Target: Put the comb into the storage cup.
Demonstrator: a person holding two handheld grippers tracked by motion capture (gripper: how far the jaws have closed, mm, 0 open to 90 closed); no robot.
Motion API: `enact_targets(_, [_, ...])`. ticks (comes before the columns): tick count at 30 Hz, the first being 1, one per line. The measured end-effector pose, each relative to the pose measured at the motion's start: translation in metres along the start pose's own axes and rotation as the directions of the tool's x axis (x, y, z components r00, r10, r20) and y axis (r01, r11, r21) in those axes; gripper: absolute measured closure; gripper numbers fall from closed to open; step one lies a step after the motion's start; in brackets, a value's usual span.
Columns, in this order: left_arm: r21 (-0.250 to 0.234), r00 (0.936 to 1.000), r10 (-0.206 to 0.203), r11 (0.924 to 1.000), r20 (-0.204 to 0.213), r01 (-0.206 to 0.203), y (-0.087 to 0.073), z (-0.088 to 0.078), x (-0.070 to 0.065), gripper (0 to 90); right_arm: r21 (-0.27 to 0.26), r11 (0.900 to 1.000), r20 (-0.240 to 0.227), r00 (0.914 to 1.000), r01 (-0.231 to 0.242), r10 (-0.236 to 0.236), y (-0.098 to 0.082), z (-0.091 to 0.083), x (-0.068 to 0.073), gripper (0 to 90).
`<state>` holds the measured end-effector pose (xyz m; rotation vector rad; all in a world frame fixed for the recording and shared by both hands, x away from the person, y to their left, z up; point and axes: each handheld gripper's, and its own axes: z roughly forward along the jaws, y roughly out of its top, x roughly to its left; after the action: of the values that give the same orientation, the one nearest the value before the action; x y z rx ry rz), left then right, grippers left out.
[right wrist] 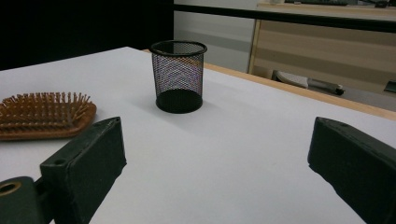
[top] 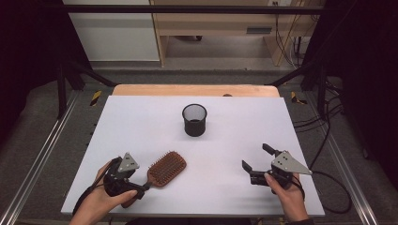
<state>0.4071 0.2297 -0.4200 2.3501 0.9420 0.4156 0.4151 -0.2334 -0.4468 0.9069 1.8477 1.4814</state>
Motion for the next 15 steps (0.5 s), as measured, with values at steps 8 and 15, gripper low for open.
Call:
enact_targets(8, [0.088,0.9994,0.025,0.9958,0.026,-0.027,-0.002,0.013,-0.002,5.7,0.007,1.0,-0.003,1.0,-0.003,0.003,0.0,0.001,0.0,4.1])
enact_targets(15, [0.14,0.9981,0.038,0.9891,0.049,-0.045,-0.004,0.021,-0.001,6.0,0.013,1.0,-0.006,1.0,-0.002,0.003,-0.001,0.001,0.0,4.1])
